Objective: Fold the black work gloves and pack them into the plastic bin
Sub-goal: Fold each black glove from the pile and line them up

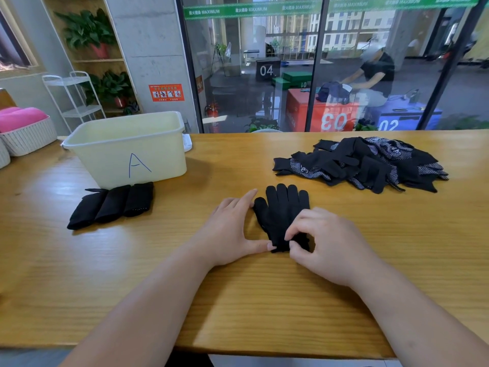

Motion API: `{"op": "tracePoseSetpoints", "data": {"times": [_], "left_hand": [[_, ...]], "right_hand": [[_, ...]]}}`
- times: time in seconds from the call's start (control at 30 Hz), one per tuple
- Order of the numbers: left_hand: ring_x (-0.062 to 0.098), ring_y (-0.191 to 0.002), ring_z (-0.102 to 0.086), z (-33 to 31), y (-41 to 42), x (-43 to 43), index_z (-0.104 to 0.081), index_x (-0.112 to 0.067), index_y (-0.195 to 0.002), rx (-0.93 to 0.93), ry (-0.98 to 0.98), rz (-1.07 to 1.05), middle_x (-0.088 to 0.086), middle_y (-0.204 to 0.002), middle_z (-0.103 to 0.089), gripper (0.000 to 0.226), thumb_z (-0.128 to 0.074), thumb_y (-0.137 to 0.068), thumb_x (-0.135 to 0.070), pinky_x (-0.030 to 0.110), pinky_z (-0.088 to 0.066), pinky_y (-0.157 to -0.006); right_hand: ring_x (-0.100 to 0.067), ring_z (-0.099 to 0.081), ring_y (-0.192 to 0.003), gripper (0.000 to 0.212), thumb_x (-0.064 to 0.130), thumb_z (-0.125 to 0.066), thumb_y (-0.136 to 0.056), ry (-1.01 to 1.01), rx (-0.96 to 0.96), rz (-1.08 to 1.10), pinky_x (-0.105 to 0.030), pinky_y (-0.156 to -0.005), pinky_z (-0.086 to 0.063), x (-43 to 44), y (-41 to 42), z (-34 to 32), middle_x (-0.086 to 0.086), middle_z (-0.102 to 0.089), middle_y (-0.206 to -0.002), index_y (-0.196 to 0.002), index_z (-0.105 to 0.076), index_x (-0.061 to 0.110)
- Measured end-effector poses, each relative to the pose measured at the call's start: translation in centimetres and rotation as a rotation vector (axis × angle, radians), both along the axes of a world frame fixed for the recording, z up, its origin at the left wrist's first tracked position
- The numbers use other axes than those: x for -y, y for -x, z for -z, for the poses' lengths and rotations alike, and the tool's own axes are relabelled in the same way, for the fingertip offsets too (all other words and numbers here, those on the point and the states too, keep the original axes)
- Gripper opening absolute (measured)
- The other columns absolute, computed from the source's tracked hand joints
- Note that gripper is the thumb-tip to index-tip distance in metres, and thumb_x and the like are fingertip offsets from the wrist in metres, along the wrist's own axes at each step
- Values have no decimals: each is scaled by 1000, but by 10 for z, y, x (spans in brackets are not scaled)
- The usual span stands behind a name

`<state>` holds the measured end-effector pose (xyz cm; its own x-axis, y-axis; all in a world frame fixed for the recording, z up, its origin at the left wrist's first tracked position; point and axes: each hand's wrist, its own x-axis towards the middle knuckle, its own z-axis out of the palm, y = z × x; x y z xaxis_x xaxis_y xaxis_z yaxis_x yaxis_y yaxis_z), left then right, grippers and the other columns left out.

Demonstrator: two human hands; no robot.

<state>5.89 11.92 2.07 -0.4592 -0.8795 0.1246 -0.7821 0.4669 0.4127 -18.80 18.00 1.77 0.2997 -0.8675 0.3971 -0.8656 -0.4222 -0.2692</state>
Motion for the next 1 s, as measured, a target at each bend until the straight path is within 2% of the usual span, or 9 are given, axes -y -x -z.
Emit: {"op": "tracePoseSetpoints", "data": {"times": [0.07,0.2,0.33,0.5,0.6,0.83,1.0], "left_hand": [[11,-155,-22,0,-1,0,-3,-36,-170,7,-10,1,-16,-163,-39,130,-71,-72,-89,43,-30,-128],[9,-155,-21,-1,-3,0,-5,-41,-169,-10,-43,3,-19,-163,-38,130,-67,-69,-95,44,-30,-127],[10,-157,-19,0,-3,0,-7,-42,-168,22,-49,21,-16,-165,-34,130,-66,-66,-97,46,-30,-128],[12,-156,-20,1,-3,0,-9,-39,-168,34,-28,32,-14,-166,-34,129,-66,-68,-96,46,-29,-128],[11,-156,-19,2,-2,1,-10,-39,-169,32,-25,29,-15,-166,-34,129,-68,-68,-94,45,-28,-128],[10,-156,-18,1,-2,0,-10,-38,-169,27,-32,32,-15,-166,-33,129,-68,-68,-94,45,-28,-128],[10,-157,-16,1,-1,-1,-10,-36,-169,35,-33,31,-14,-168,-31,127,-69,-71,-91,44,-27,-129]], "right_hand": [[1,-55,-97,26,51,-47,-91,-16,68,7,-22,-71,-46,1,0,-1,29,-63,-94,-90,-72,43],[2,-54,-98,11,38,-61,-98,-22,86,38,-29,-77,-50,6,7,2,27,-63,-94,-97,-72,42],[2,-49,-103,6,41,-69,-94,-65,35,30,-26,-80,-49,4,7,2,28,-62,-101,-98,-73,44],[-2,-50,-113,15,55,-71,-91,-89,67,-38,-27,-85,-48,3,11,-3,29,-59,-108,-102,-74,46],[-2,-51,-112,19,59,-75,-88,-92,58,-51,-31,-89,-48,4,14,-2,30,-60,-107,-101,-75,46],[-1,-51,-106,7,52,-75,-93,-113,35,-34,-33,-88,-49,6,14,-3,29,-62,-100,-95,-76,45],[-2,-51,-103,7,49,-71,-96,-126,19,-28,-31,-84,-49,6,13,-5,25,-61,-100,-93,-71,43]]}}
